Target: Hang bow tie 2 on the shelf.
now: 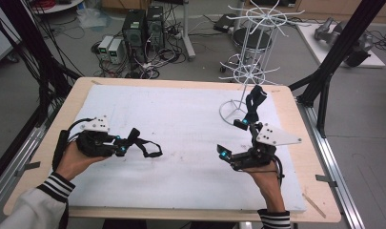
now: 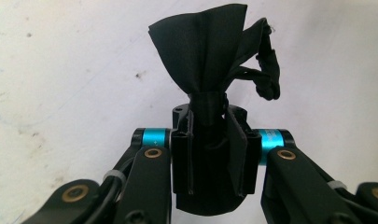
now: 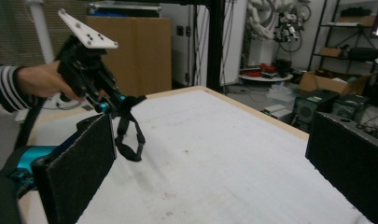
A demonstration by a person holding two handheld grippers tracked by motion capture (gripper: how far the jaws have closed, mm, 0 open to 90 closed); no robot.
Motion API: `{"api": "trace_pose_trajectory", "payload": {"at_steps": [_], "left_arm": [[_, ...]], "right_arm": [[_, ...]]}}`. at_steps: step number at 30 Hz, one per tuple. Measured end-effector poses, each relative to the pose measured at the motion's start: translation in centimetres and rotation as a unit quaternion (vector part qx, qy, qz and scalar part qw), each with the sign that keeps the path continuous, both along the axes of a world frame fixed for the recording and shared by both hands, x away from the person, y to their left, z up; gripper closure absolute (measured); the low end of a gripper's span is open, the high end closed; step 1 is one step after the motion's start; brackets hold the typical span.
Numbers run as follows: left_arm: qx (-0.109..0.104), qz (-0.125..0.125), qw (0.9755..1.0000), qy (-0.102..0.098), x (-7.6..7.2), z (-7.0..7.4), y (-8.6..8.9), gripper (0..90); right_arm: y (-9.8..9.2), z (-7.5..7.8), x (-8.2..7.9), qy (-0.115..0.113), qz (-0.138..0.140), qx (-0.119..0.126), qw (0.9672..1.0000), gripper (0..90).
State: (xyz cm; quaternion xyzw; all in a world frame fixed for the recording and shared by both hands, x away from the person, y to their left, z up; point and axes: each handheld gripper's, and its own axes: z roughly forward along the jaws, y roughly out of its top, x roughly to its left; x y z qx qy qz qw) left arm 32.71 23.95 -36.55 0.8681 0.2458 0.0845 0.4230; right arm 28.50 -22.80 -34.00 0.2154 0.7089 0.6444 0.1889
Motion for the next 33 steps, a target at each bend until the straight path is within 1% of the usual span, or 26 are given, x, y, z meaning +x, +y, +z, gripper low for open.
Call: {"api": "trace_pose_trajectory", "payload": {"at_steps": [3,6,10,11,13,17,20,22,24,26,29,31,33], "left_arm": [[-0.009,-0.011,0.9999,-0.005,0.1,0.1,-0.4,73.2],[-0.023,-0.024,0.9993,-0.016,0.1,0.3,-0.9,73.2],[-0.037,-0.037,0.9984,-0.022,0.4,0.6,-1.5,73.2],[-0.043,-0.041,0.998,-0.021,0.4,0.6,-1.6,73.2],[-0.048,-0.048,0.9974,-0.024,0.6,0.7,-1.9,73.2],[-0.06,-0.061,0.9959,-0.029,0.9,0.9,-2.6,73.2],[-0.074,-0.071,0.9941,-0.034,1.0,1.1,-3.2,73.2],[-0.08,-0.078,0.993,-0.04,1.0,1.1,-3.6,73.2],[-0.087,-0.085,0.9918,-0.04,1.1,1.0,-3.9,73.2],[-0.087,-0.089,0.9913,-0.041,1.1,1.0,-4.3,73.3],[-0.096,-0.094,0.9901,-0.042,1.2,0.8,-4.8,73.2],[-0.095,-0.1,0.9895,-0.043,1.3,0.9,-5.1,73.2],[-0.098,-0.103,0.9888,-0.046,1.3,1.0,-5.5,73.3]], "right_arm": [[0.0,0.4,0.4,0.002,0.015,0.005,0.9999,0.8],[0.0,0.7,0.8,0.005,0.027,0.008,0.9996,0.8],[0.4,1.1,1.4,0.011,0.047,0.002,0.9988,0.8],[0.5,1.1,1.5,0.008,0.055,-0.002,0.9985,0.8],[0.8,1.3,1.8,0.005,0.069,-0.007,0.9976,0.8],[1.5,1.7,2.4,0.01,0.082,-0.013,0.9965,0.8],[2.0,2.1,2.9,0.014,0.093,-0.018,0.9954,0.8],[2.3,2.2,3.2,0.018,0.101,-0.02,0.9945,0.8],[2.6,2.3,3.4,0.021,0.106,-0.022,0.9939,0.8],[2.8,2.4,3.7,0.028,0.114,-0.025,0.9928,0.8],[3.2,2.5,4.0,0.035,0.122,-0.032,0.9914,0.9],[3.5,2.6,4.2,0.037,0.125,-0.041,0.9906,0.8],[3.7,2.7,4.3,0.04,0.131,-0.043,0.9897,0.9]]}}
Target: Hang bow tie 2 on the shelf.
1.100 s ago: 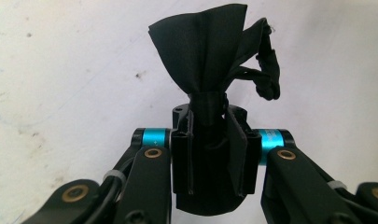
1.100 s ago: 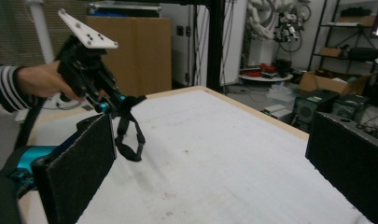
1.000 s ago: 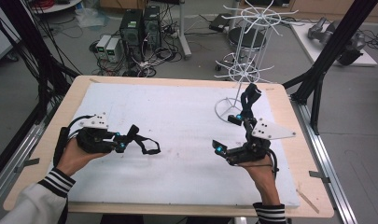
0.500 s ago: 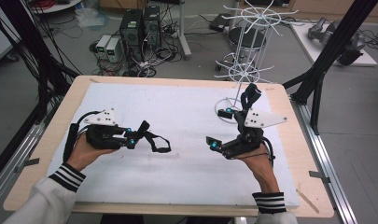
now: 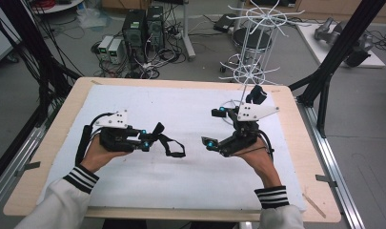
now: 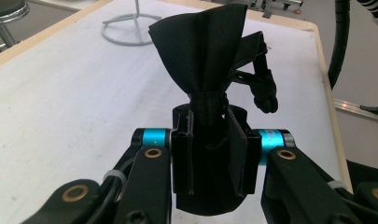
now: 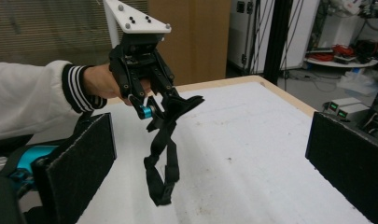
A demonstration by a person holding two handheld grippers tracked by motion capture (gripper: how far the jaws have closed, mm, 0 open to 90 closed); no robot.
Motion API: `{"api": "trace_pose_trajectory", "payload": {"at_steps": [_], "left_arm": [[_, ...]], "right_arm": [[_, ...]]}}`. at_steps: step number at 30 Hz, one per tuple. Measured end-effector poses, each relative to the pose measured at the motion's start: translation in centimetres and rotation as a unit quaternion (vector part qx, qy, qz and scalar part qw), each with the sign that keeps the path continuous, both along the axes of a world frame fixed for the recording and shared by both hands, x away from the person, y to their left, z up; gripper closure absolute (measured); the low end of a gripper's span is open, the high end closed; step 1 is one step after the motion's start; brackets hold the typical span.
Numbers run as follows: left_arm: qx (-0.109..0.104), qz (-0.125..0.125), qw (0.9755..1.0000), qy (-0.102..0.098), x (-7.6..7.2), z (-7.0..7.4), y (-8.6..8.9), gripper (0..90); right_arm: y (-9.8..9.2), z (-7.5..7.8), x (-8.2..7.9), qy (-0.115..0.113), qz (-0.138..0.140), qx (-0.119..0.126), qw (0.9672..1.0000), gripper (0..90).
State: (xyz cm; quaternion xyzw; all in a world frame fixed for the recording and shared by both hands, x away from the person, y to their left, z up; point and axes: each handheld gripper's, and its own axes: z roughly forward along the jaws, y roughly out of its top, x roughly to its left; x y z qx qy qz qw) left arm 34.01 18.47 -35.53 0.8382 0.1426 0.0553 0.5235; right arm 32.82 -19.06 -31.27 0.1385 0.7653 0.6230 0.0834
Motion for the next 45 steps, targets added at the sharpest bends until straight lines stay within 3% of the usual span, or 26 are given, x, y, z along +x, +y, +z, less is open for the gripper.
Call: {"api": "trace_pose_trajectory", "payload": {"at_steps": [14,23,31,39,45], "left_arm": [[-0.021,-0.024,0.9993,-0.019,-0.2,0.9,-1.9,73.2],[-0.016,-0.041,0.9987,-0.027,-0.3,1.4,-2.4,73.3],[-0.013,-0.052,0.998,-0.034,-0.5,1.7,-2.9,73.3],[-0.001,-0.071,0.9968,-0.037,-0.6,2.2,-3.4,73.3],[0.012,-0.082,0.9958,-0.038,-0.7,2.4,-3.9,73.3]], "right_arm": [[2.5,0.6,1.1,0.019,0.03,-0.019,0.9992,4.6],[3.9,0.9,1.6,0.024,0.055,-0.043,0.9973,6.6],[5.2,1.0,2.0,0.028,0.07,-0.062,0.9952,14.1],[6.2,0.8,2.2,0.033,0.082,-0.091,0.992,17.8],[6.7,1.1,2.2,0.03,0.096,-0.123,0.9873,25.4]]}}
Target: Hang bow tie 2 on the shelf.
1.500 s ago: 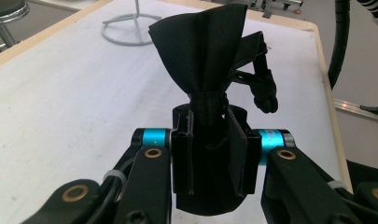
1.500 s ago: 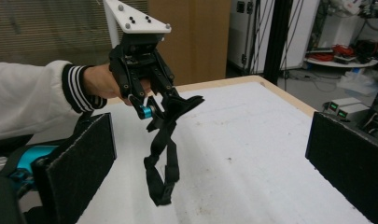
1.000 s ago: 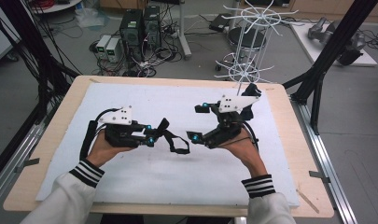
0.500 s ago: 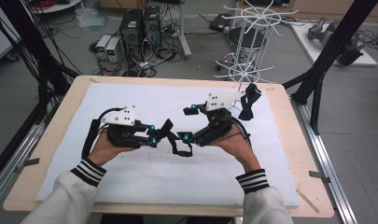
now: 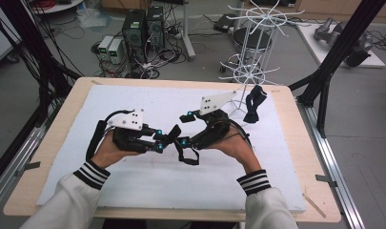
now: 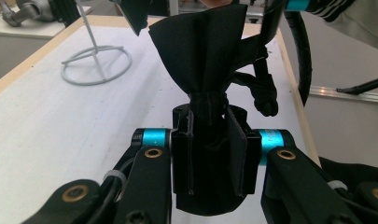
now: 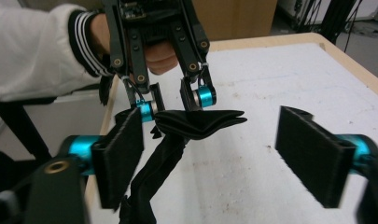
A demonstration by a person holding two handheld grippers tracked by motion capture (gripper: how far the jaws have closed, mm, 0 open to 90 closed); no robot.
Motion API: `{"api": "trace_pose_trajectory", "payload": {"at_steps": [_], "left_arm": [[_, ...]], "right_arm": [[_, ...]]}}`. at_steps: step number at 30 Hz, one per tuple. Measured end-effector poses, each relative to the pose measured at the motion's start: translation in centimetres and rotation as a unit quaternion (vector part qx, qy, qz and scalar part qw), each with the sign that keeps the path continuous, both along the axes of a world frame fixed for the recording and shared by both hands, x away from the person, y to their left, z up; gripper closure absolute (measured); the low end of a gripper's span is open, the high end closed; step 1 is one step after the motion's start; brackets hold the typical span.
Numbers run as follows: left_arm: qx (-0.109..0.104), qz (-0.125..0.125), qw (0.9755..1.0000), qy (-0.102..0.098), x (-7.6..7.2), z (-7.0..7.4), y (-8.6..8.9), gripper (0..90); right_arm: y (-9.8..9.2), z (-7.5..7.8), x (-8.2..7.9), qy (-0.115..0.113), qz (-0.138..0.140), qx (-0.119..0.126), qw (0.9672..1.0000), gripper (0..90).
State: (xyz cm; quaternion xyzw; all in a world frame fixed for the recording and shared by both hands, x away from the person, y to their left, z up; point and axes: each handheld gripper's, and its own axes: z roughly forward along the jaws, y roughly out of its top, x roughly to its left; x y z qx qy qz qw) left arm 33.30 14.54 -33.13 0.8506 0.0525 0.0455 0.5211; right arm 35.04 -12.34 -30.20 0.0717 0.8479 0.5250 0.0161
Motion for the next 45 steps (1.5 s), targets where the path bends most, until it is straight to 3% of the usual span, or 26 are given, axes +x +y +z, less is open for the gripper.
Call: {"api": "trace_pose_trajectory", "payload": {"at_steps": [14,25,37,45], "left_arm": [[0.017,-0.006,0.9998,-0.007,-0.07,0.04,-0.07,73.3],[0.027,-0.012,0.9994,-0.017,-0.29,0.02,-0.19,73.4],[0.026,-0.007,0.9994,-0.024,-0.43,0.03,-0.09,73.5],[0.017,-0.003,0.9997,-0.016,-0.23,-0.09,-0.02,73.0]], "right_arm": [[0.16,0.05,0.29,0.013,0.017,-0.018,0.9996,41.0],[0.76,-0.02,0.29,0.016,0.036,-0.037,0.9985,45.7],[0.63,0.29,-0.04,0.021,0.041,-0.036,0.9983,77.6],[0.65,0.35,-0.06,0.02,0.043,-0.036,0.9982,82.6]]}}
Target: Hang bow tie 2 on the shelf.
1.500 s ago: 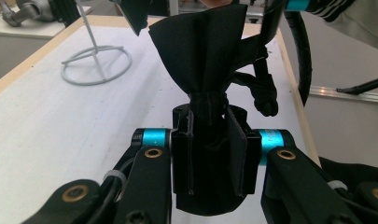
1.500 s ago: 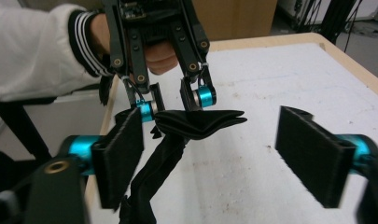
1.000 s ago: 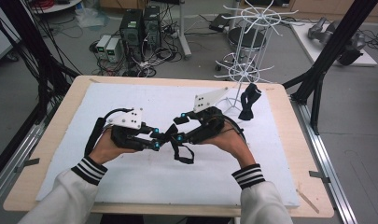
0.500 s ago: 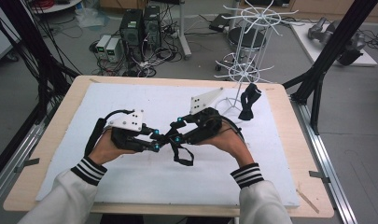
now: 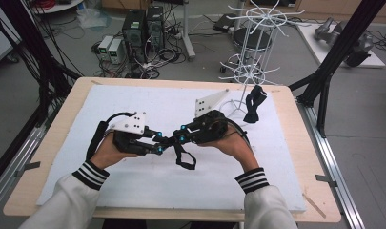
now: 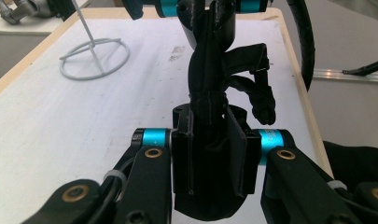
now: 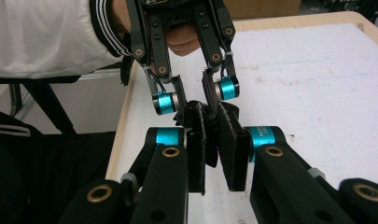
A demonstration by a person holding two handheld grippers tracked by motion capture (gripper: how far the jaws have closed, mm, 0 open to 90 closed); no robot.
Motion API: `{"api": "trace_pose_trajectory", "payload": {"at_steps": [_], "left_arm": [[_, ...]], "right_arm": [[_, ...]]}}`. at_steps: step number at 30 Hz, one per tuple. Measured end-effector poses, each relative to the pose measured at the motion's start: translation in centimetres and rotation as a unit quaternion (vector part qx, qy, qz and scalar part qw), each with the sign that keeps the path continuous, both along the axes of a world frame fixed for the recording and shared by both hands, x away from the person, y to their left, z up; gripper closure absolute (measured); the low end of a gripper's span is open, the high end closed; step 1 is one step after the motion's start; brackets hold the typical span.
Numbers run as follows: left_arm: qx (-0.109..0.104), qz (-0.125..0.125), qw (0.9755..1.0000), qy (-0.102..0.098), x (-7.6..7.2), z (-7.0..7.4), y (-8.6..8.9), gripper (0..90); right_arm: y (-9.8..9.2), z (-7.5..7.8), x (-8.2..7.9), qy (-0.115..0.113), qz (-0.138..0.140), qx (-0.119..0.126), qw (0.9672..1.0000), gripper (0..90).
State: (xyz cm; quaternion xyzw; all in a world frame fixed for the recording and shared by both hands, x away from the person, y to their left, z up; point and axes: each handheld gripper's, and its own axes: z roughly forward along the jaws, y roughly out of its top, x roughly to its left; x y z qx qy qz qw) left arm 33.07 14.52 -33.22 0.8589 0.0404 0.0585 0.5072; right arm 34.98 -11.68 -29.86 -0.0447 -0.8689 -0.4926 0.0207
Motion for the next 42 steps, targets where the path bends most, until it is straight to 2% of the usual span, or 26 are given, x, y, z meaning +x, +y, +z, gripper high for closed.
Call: {"api": "trace_pose_trajectory", "payload": {"at_steps": [2,3,5,6,7,9,11,14,16,19,24,29,32,36,38,42], "left_arm": [[-0.005,0.009,0.9999,-0.001,0.0,0.0,0.0,71.7],[-0.009,0.016,0.9998,-0.001,0.0,-0.1,0.1,67.2],[-0.018,0.049,0.9986,-0.01,0.1,-0.3,0.2,46.9],[-0.022,0.07,0.9971,-0.019,0.2,-0.4,0.3,31.6],[-0.026,0.083,0.996,-0.018,0.3,-0.5,0.4,18.7],[-0.039,0.08,0.9959,-0.011,0.5,-0.8,0.7,14.9],[-0.043,0.092,0.9948,-0.011,0.5,-1.1,0.8,8.1],[-0.046,0.097,0.9942,-0.009,0.5,-1.4,1.1,7.5],[-0.055,0.098,0.9936,-0.005,0.5,-1.4,1.4,7.5],[-0.078,0.108,0.9911,-0.005,0.4,-1.5,2.0,7.5],[-0.098,0.125,0.9874,0.0,0.4,-2.0,3.2,7.5],[-0.123,0.158,0.9797,-0.013,0.1,-2.4,4.7,7.7],[-0.134,0.173,0.9756,-0.019,-0.2,-2.7,5.6,7.7],[-0.145,0.196,0.9695,-0.022,-0.6,-3.5,6.7,7.7],[-0.146,0.205,0.9676,-0.022,-0.8,-3.9,7.2,7.7],[-0.157,0.228,0.9605,-0.03,-1.6,-5.1,8.4,7.7]], "right_arm": [[0.0,0.1,0.0,-0.002,-0.005,0.001,1.0,82.8],[-0.1,0.1,0.0,-0.004,-0.007,0.002,1.0,82.8],[-0.2,0.2,0.0,-0.007,-0.006,0.01,0.9999,82.9],[-0.2,0.3,-0.1,-0.01,-0.006,0.011,0.9999,82.9],[-0.3,0.4,-0.2,-0.012,-0.012,0.008,0.9998,82.8],[-0.3,0.3,-0.2,-0.017,-0.015,0.007,0.9997,82.8],[-0.5,0.4,-0.2,-0.022,-0.023,0.008,0.9995,82.8],[-0.7,0.6,-0.2,-0.025,-0.034,0.013,0.999,82.8],[-0.8,0.6,-0.2,-0.029,-0.039,0.017,0.9987,82.8],[-1.1,0.7,-0.2,-0.035,-0.049,0.022,0.998,82.8],[-2.0,0.2,-0.3,-0.037,-0.073,0.039,0.9959,82.7],[-2.9,0.2,-0.5,-0.045,-0.095,0.056,0.9929,82.7],[-3.6,0.5,-0.7,-0.051,-0.113,0.071,0.9897,82.7],[-4.7,0.9,-1.0,-0.067,-0.14,0.091,0.9837,82.7],[-5.3,1.1,-1.1,-0.077,-0.153,0.098,0.9804,82.7],[-6.4,1.5,-1.5,-0.09,-0.176,0.113,0.9737,82.7]]}}
